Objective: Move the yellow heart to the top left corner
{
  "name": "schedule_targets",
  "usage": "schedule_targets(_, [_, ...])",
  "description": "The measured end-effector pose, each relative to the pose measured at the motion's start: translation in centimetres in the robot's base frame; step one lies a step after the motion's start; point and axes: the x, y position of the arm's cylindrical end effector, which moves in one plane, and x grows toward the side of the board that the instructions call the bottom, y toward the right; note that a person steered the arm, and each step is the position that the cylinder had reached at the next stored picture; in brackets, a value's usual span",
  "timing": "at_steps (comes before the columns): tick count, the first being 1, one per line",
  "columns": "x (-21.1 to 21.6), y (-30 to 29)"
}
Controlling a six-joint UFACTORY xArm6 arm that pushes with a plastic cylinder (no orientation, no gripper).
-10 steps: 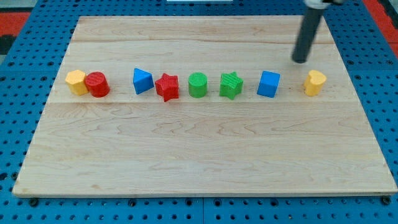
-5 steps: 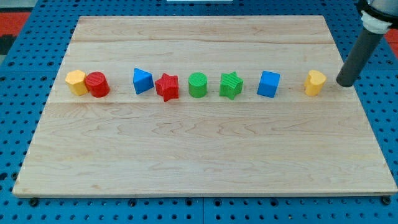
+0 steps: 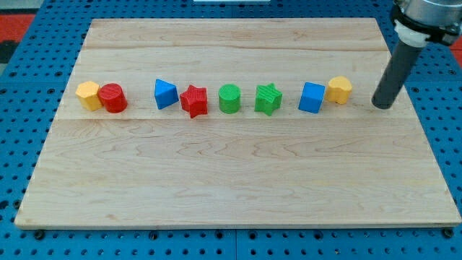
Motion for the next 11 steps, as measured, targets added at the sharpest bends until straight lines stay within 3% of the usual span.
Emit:
schedule_targets(1, [-1.0, -2.8])
schedule_targets(3, [-11.6, -11.2])
schedule_targets(4, [-13.0, -11.6])
schedule_targets(5, [-12.9, -4.9])
schedule_targets(6, [-10.3, -3.3])
schedule_targets(7, [-6.1, -4.2])
schedule_targets(8, [-4.8, -5.9])
schedule_targets(9, [-5.9, -11.8])
schedule_targets(11, [-14.8, -24.7])
